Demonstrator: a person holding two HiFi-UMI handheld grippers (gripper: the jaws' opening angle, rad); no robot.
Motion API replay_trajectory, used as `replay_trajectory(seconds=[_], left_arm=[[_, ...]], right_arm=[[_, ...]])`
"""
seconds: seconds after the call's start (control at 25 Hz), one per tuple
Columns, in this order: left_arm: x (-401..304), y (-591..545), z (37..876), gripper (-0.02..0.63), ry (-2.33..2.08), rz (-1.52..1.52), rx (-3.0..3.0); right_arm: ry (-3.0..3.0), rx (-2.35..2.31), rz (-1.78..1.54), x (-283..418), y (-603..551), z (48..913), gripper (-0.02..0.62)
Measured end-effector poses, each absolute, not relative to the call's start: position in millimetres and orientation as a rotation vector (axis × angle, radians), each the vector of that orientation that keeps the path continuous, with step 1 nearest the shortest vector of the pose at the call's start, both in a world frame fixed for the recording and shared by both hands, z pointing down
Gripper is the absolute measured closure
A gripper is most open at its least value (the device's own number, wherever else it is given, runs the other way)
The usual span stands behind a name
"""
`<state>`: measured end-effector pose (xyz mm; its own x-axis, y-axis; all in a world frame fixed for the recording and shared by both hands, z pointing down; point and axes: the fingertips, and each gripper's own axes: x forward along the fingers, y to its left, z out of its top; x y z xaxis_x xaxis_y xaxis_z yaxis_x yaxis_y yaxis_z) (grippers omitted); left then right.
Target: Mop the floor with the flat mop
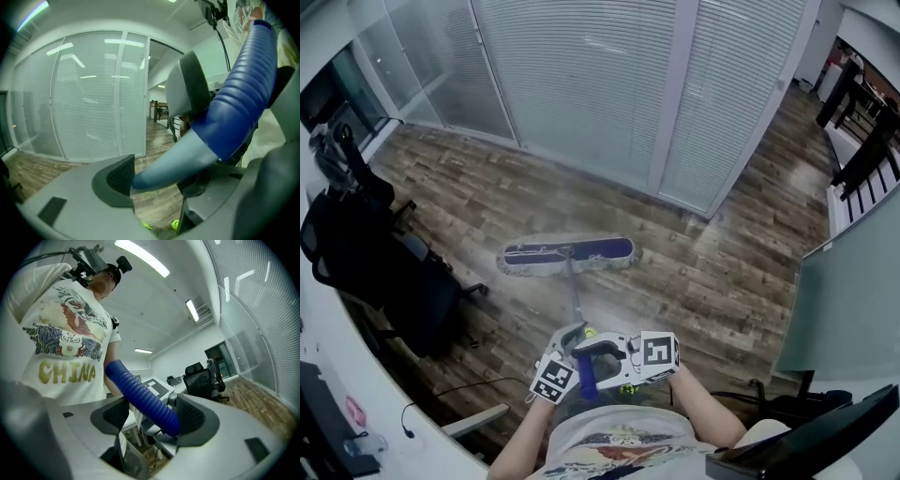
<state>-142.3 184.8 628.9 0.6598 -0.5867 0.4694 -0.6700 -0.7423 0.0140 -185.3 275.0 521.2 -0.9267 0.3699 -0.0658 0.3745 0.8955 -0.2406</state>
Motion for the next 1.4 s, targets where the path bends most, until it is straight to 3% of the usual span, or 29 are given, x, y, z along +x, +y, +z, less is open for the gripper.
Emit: replay_trajectory(seconds=[0.28,1.4], left_arm=[[-133,231,617,0.383,-1.099,0.648,2.67],[-148,176,586,0.397,-1.189,0.63,2.664]], right_arm=[[3.006,0.574,-0.425,-173,320,508,0.313],[2.982,0.644,-0.353,-187,269,475,0.313]])
